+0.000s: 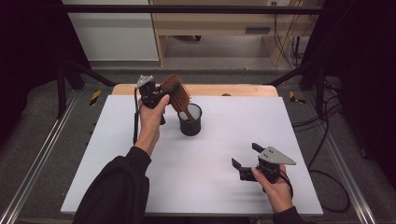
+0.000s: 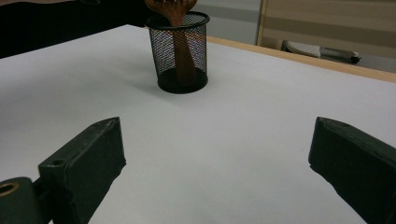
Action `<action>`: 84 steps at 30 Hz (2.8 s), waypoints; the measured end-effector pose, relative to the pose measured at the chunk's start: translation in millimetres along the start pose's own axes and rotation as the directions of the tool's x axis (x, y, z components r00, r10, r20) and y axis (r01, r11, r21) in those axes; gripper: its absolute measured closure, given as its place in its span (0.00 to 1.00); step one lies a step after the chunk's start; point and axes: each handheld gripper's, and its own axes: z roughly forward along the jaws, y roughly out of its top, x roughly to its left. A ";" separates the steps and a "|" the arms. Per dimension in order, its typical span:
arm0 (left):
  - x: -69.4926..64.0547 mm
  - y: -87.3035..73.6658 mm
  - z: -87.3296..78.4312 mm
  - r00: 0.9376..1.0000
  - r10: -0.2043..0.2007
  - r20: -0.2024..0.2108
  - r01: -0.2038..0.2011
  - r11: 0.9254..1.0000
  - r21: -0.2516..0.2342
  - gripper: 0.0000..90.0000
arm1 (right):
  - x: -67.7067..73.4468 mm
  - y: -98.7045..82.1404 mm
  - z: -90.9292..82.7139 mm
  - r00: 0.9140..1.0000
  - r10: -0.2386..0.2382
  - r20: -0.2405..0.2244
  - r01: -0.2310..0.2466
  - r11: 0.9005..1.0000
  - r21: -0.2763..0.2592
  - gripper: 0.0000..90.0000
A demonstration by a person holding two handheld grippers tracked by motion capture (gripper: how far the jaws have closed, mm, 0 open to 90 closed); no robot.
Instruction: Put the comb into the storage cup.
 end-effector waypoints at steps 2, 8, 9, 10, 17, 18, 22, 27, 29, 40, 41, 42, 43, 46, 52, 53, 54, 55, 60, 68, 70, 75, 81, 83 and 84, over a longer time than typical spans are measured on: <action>0.2 0.0 0.1 1.000 0.002 -0.004 -0.002 1.000 0.002 0.49 | 0.1 0.0 0.0 1.000 0.000 0.000 0.000 1.000 0.000 0.04; 1.7 0.2 -0.2 1.000 0.009 -0.009 -0.009 1.000 0.010 0.48 | 0.5 -0.2 0.4 1.000 -0.001 -0.004 0.001 1.000 0.003 0.04; 2.1 0.1 -0.3 1.000 0.011 -0.009 -0.011 1.000 0.011 0.47 | 0.7 -0.2 0.5 1.000 0.000 -0.004 0.000 1.000 0.003 0.04; 2.6 0.1 -0.4 1.000 0.013 -0.007 -0.013 1.000 0.012 0.47 | 0.8 -0.2 0.6 1.000 0.000 -0.004 0.000 1.000 0.003 0.04; 2.9 0.1 -0.3 1.000 0.019 -0.007 -0.019 1.000 0.016 0.47 | 1.0 -0.4 0.8 1.000 -0.001 -0.005 0.001 1.000 0.006 0.04; 3.0 0.0 -0.2 1.000 0.020 -0.007 -0.020 1.000 0.016 0.46 | 1.0 -0.4 0.9 1.000 -0.001 -0.006 0.001 1.000 0.006 0.04; 2.8 -0.3 0.2 1.000 0.020 -0.009 -0.020 1.000 0.016 0.46 | 1.2 -0.4 1.1 1.000 -0.002 -0.006 0.002 1.000 0.006 0.04; 2.7 -0.4 0.5 1.000 0.020 -0.009 -0.020 1.000 0.015 0.46 | 1.0 -0.5 1.0 1.000 -0.002 -0.006 0.002 1.000 0.006 0.04; 2.7 -0.4 0.3 1.000 0.022 -0.011 -0.022 1.000 0.017 0.46 | 1.1 -0.4 1.0 1.000 -0.002 -0.007 0.002 1.000 0.006 0.04; 3.5 -0.4 -0.3 1.000 0.025 -0.012 -0.025 0.999 0.022 0.45 | 1.5 -0.5 1.3 1.000 -0.001 -0.007 0.001 1.000 0.007 0.04; 3.5 -0.5 -0.3 1.000 0.027 -0.013 -0.027 0.999 0.022 0.45 | 1.6 -0.5 1.3 1.000 -0.001 -0.007 0.001 1.000 0.008 0.04; 3.5 -0.6 -0.3 1.000 0.028 -0.013 -0.027 0.999 0.022 0.44 | 1.5 -0.5 1.4 1.000 -0.002 -0.007 0.002 1.000 0.008 0.04; 3.8 -0.7 -0.4 1.000 0.028 -0.013 -0.027 0.999 0.022 0.44 | 1.5 -0.5 1.4 1.000 -0.002 -0.007 0.002 1.000 0.008 0.04; 4.4 -0.6 -0.7 0.999 0.029 -0.012 -0.029 0.999 0.025 0.44 | 1.5 -0.4 1.3 1.000 -0.001 -0.009 0.001 1.000 0.008 0.04; 4.0 -0.9 -0.6 0.999 0.035 -0.017 -0.034 0.999 0.026 0.43 | 1.6 -0.5 1.5 1.000 -0.003 -0.008 0.003 1.000 0.007 0.04; 4.0 -0.8 -0.7 0.999 0.037 -0.017 -0.036 0.999 0.027 0.43 | 1.8 -0.5 1.5 1.000 -0.002 -0.009 0.002 1.000 0.008 0.04; 3.9 -0.8 -0.9 0.999 0.038 -0.017 -0.038 0.999 0.028 0.43 | 1.9 -0.5 1.6 1.000 -0.002 -0.009 0.002 1.000 0.008 0.04; 3.9 -0.7 -1.0 0.999 0.038 -0.017 -0.038 0.999 0.029 0.43 | 2.1 -0.4 1.5 1.000 -0.002 -0.009 0.002 1.000 0.008 0.04; 4.0 -0.6 -1.3 0.999 0.038 -0.013 -0.038 0.999 0.031 0.42 | 2.2 -0.4 1.5 1.000 -0.002 -0.010 0.002 1.000 0.008 0.04; 2.6 -1.4 -0.2 0.999 0.046 -0.015 -0.046 0.999 0.030 0.39 | 2.4 -0.5 1.8 1.000 -0.004 -0.012 0.004 1.000 0.009 0.04; 2.5 -1.5 -0.1 0.999 0.049 -0.016 -0.048 0.998 0.031 0.39 | 2.3 -0.6 1.8 1.000 -0.005 -0.010 0.005 1.000 0.008 0.04; 1.4 -1.5 -0.1 0.998 0.057 -0.019 -0.056 0.998 0.030 0.37 | 2.3 -0.7 1.9 1.000 -0.004 -0.011 0.004 1.000 0.009 0.04; 1.0 -1.8 0.4 0.999 0.050 -0.006 -0.050 0.998 0.028 0.31 | 2.1 -0.7 1.9 1.000 -0.005 -0.009 0.005 1.000 0.009 0.04; 1.0 -1.9 0.4 0.999 0.051 -0.011 -0.051 0.998 0.029 0.30 | 2.3 -0.6 1.9 1.000 -0.004 -0.009 0.004 1.000 0.009 0.04; 1.0 -1.9 0.4 0.999 0.052 -0.012 -0.052 0.998 0.030 0.29 | 2.4 -0.7 2.0 1.000 -0.005 -0.010 0.005 1.000 0.009 0.04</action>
